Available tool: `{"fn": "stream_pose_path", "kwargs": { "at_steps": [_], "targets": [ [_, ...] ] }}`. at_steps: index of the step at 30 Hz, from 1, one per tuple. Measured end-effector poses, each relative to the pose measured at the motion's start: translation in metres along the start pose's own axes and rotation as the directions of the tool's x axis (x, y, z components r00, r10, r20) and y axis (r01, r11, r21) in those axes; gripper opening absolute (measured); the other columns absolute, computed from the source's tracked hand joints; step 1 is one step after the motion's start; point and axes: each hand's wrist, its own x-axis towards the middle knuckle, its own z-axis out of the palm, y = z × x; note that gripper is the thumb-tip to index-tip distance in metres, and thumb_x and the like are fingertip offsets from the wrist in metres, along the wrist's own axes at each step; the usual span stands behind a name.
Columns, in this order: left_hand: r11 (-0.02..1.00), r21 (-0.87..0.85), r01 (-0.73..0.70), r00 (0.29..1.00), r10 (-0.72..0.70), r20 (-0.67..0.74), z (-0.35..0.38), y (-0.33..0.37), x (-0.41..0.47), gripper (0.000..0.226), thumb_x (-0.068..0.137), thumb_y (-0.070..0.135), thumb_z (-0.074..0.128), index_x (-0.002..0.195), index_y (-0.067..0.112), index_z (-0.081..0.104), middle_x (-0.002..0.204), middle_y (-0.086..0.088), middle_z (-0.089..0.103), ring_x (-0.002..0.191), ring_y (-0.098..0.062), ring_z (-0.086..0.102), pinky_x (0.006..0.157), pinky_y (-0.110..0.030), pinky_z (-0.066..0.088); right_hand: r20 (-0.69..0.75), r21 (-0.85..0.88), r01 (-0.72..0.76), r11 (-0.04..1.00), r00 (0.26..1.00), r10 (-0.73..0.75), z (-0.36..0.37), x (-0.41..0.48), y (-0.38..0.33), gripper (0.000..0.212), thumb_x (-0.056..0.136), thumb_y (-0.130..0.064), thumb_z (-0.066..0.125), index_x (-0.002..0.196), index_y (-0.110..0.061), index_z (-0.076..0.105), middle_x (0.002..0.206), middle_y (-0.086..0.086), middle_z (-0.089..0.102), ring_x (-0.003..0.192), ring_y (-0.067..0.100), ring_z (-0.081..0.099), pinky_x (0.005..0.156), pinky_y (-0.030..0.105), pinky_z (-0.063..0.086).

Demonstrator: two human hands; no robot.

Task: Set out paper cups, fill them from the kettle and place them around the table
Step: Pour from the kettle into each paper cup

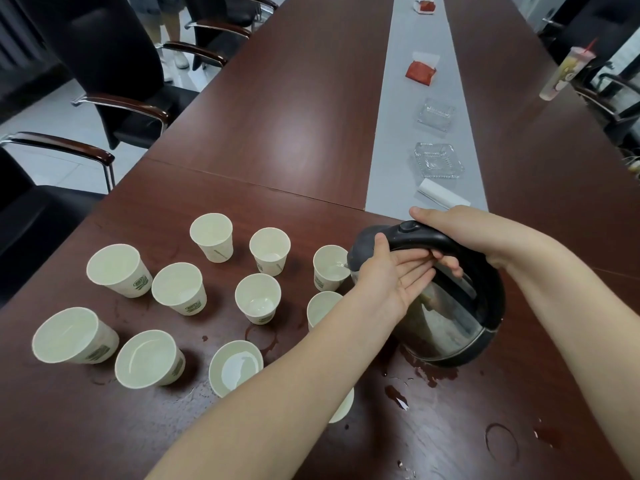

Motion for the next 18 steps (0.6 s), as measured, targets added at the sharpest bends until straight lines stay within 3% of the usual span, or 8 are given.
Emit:
{"fn": "stream_pose_path", "kwargs": {
  "at_steps": [6, 18],
  "targets": [
    [1.000, 0.010, -0.005, 1.000, 0.005, 0.001, 0.000, -0.003, -0.001, 0.069, 0.101, 0.050, 0.026, 0.076, -0.003, 0.063, 0.059, -0.010, 0.069, 0.072, -0.018, 0.066, 0.065, -0.024, 0.055, -0.007, 0.018, 0.008, 1.000, 1.000, -0.008, 0.001, -0.001, 0.006, 0.065, 0.090, -0.059, 0.043, 0.053, -0.006, 0.049, 0.035, 0.008, 0.043, 0.031, 0.019, 0.041, 0.045, 0.024, 0.040],
    [0.997, 0.072, -0.037, 0.999, 0.037, 0.007, 0.002, -0.011, -0.003, 0.068, 0.101, 0.050, 0.027, 0.076, -0.003, 0.063, 0.068, -0.012, 0.069, 0.074, -0.017, 0.065, 0.068, -0.024, 0.055, -0.042, 0.105, 0.078, 0.991, 0.996, -0.074, 0.002, -0.004, 0.026, 0.065, 0.091, -0.056, 0.043, 0.053, -0.004, 0.049, 0.034, 0.010, 0.042, 0.030, 0.021, 0.040, 0.037, 0.022, 0.039]
  ]
}}
